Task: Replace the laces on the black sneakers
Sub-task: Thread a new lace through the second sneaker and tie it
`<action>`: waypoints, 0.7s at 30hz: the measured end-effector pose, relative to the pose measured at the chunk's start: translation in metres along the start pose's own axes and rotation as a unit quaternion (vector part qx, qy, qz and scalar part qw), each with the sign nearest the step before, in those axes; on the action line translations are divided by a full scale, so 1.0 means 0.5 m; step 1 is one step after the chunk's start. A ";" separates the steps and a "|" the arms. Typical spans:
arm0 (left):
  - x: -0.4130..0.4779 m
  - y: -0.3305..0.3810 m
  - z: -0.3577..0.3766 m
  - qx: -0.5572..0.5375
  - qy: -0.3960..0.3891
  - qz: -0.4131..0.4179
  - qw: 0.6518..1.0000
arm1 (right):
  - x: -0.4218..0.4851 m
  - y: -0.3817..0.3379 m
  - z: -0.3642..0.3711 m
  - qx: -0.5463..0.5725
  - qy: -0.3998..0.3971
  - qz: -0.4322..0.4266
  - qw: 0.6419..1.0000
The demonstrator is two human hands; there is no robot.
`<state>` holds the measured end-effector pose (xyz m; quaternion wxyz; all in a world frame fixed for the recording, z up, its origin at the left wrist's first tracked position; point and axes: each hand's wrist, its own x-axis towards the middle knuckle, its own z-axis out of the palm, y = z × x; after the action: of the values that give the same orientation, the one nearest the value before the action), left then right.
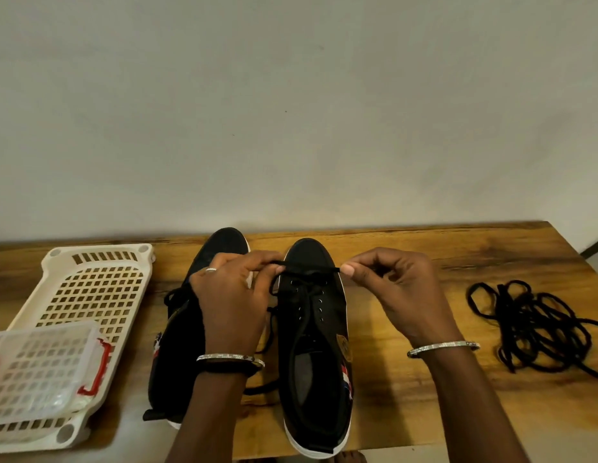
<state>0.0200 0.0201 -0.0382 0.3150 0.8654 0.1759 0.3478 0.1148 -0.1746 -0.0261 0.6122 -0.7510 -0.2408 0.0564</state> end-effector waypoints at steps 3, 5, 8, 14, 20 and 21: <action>0.001 -0.015 -0.004 0.028 0.004 0.004 1.000 | 0.002 0.007 -0.001 -0.009 0.004 0.007 1.000; 0.000 -0.018 -0.006 0.000 -0.026 0.024 0.999 | 0.001 0.009 0.009 -0.008 -0.006 0.006 1.000; -0.004 0.000 -0.011 -0.097 -0.112 0.012 0.989 | 0.001 0.008 0.029 0.008 -0.018 0.015 1.000; -0.009 0.023 0.009 -0.223 -0.197 -0.006 0.955 | 0.001 -0.005 0.063 0.027 -0.059 0.027 0.998; -0.010 0.014 0.018 -0.251 -0.192 -0.031 0.948 | -0.002 -0.008 0.078 0.014 -0.019 0.036 0.999; -0.011 0.013 0.019 -0.251 -0.192 -0.032 0.948 | -0.001 -0.006 0.080 0.013 -0.011 0.041 0.999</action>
<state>0.0234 0.0082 -0.0419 0.5610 0.8026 0.0463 0.1974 0.0982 -0.1389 -0.0330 0.6163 -0.7516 -0.2159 0.0931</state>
